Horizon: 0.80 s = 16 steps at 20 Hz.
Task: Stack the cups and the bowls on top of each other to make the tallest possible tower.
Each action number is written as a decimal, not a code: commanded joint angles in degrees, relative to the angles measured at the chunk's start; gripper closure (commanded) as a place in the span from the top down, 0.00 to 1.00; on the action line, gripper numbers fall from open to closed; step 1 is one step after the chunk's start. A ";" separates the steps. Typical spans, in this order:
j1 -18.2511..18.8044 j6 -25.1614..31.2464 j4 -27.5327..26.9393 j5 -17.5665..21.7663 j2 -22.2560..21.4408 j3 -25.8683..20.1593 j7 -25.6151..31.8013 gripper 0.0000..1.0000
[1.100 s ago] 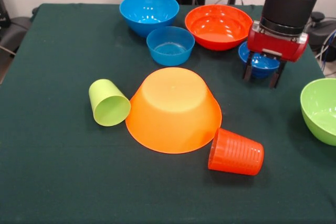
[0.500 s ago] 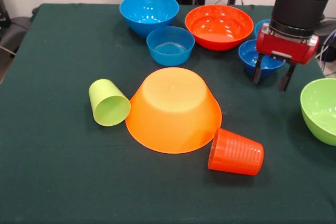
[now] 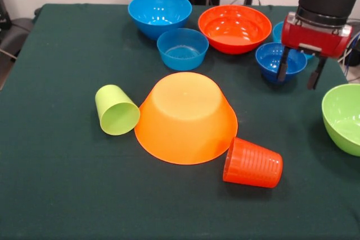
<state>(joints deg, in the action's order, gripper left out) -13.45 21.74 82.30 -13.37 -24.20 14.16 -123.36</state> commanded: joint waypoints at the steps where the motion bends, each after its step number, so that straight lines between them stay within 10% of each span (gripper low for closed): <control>1: -0.91 9.45 0.07 -1.89 -2.20 -2.19 -9.63 1.00; 16: -3.71 11.75 -4.96 -3.66 0.95 0.44 -12.20 1.00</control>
<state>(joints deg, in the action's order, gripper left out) -15.47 27.25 80.64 -15.59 -26.99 17.12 -123.41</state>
